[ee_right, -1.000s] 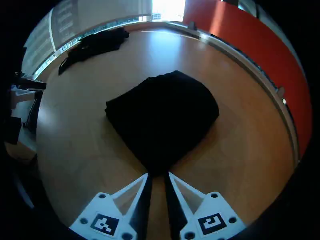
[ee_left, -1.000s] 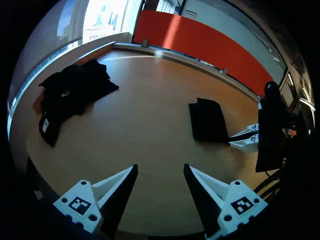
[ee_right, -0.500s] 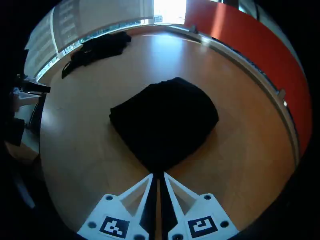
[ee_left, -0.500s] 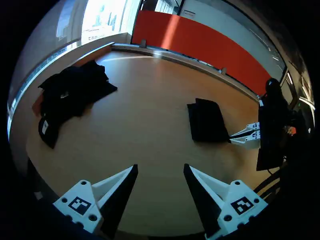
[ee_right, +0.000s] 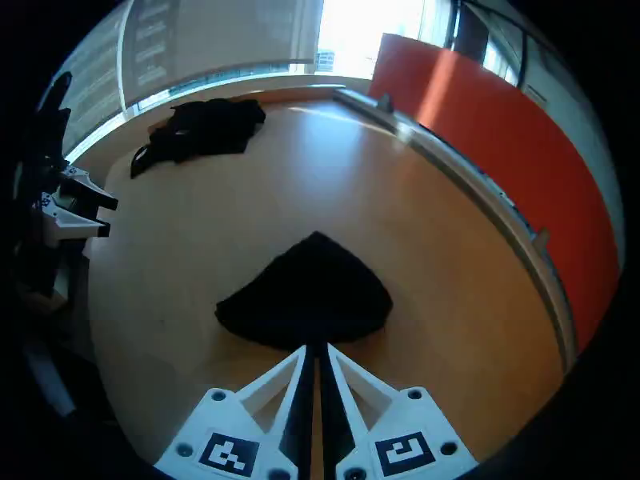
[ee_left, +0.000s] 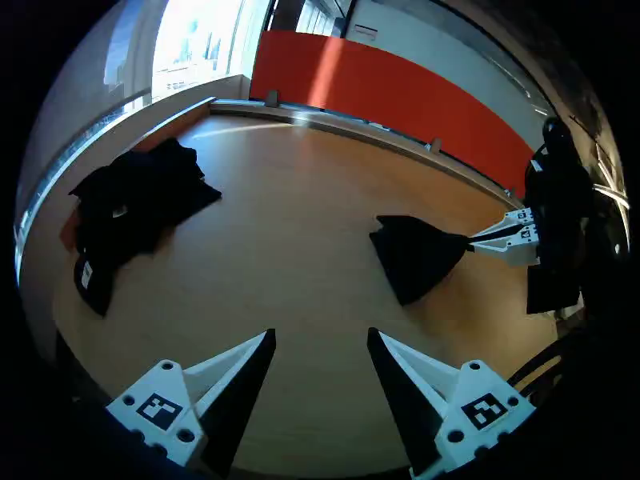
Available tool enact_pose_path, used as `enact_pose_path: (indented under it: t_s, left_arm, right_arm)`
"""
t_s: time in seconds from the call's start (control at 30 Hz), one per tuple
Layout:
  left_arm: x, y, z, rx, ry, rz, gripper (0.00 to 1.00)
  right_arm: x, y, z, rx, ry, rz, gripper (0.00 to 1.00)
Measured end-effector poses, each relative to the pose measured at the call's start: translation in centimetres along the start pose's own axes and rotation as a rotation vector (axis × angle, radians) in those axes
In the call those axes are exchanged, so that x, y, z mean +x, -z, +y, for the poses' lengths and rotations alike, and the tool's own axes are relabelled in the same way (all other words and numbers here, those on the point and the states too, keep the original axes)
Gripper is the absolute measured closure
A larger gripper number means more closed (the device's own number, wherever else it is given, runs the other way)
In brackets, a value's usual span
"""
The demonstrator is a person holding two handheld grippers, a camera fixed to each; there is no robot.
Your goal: Fold towel
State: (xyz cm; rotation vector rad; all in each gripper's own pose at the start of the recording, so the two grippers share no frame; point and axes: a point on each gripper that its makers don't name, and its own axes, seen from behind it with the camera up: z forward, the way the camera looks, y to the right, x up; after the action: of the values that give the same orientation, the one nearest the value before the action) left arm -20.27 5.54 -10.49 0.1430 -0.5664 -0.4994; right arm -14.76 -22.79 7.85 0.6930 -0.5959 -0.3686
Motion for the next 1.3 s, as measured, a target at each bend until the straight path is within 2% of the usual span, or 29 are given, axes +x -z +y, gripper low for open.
enact_pose_path:
  t_s: [0.2,0.4,0.6,0.9,1.3]
  left_arm:
    - [1.2,0.3,0.8,-0.015,-0.020,0.016,0.16]
    - [2.2,0.5,1.5,-0.028,-0.043,0.028,0.16]
    - [3.1,0.6,2.1,-0.041,-0.056,0.039,0.16]
    - [4.3,0.3,3.2,-0.059,-0.077,0.050,0.16]
    - [5.4,-0.5,5.4,-0.085,-0.089,0.052,0.16]
  right_arm:
    - [3.1,2.5,1.5,-0.018,0.021,0.053,0.96]
    - [5.5,5.0,2.9,-0.037,0.001,0.108,0.96]
    - [6.3,6.9,4.3,-0.059,-0.024,0.142,0.96]
    - [4.9,9.2,7.1,-0.099,-0.072,0.153,0.96]
    - [1.5,13.5,12.5,-0.175,-0.142,0.161,0.96]
